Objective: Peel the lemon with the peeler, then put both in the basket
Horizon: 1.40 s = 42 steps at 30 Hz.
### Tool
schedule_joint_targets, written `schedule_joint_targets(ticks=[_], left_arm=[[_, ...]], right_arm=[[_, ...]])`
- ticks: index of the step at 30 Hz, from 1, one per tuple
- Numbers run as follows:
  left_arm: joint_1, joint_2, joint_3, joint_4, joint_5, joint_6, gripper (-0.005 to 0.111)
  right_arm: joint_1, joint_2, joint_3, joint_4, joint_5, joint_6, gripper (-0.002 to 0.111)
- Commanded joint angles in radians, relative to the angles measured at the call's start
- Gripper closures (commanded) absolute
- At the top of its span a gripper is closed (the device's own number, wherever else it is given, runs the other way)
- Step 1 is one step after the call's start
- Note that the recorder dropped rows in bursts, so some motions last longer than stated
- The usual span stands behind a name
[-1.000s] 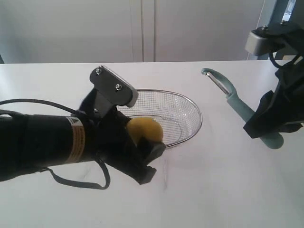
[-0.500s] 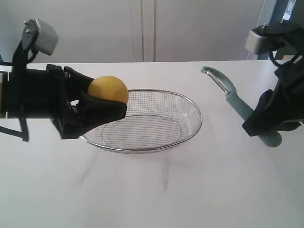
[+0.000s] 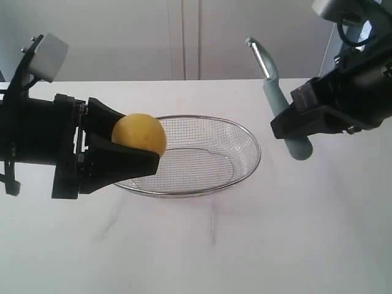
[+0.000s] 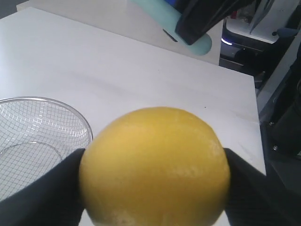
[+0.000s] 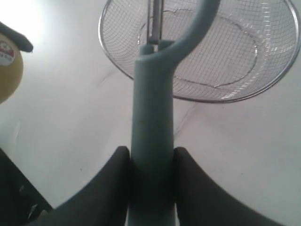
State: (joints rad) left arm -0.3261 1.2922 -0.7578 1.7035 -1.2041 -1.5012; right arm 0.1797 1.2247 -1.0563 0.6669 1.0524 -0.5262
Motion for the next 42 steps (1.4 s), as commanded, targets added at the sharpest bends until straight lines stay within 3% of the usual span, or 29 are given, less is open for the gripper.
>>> schedule_joint_targets(ticks=[1, 7, 13, 23, 29, 34, 42], left_arm=[[0.0, -0.006, -0.001, -0.003, -0.015, 0.009, 0.107], [0.0, -0.006, -0.001, 0.038, -0.017, -0.019, 0.107], [0.0, -0.006, -0.001, 0.041, -0.017, -0.028, 0.107], [0.0, -0.006, -0.001, 0.041, 0.033, -0.064, 0.107], [0.0, -0.006, -0.001, 0.006, 0.104, -0.099, 0.107], [0.0, -0.001, -0.001, -0.075, 0.176, -0.135, 0.107], [0.0, 0.04, -0.001, -0.093, 0.148, -0.14, 0.107]], right_arm=[[-0.008, 0.011, 0.047, 0.101, 0.026, -0.077, 0.108], [0.019, 0.055, 0.068, 0.164, -0.008, -0.178, 0.108], [0.216, 0.104, 0.068, 0.139, -0.161, -0.193, 0.108], [0.448, 0.105, 0.068, -0.272, -0.373, 0.222, 0.108], [0.579, 0.105, 0.068, -0.645, -0.466, 0.59, 0.108], [0.613, 0.13, 0.068, -0.667, -0.487, 0.636, 0.108], [0.63, 0.183, 0.071, -0.667, -0.523, 0.636, 0.108]])
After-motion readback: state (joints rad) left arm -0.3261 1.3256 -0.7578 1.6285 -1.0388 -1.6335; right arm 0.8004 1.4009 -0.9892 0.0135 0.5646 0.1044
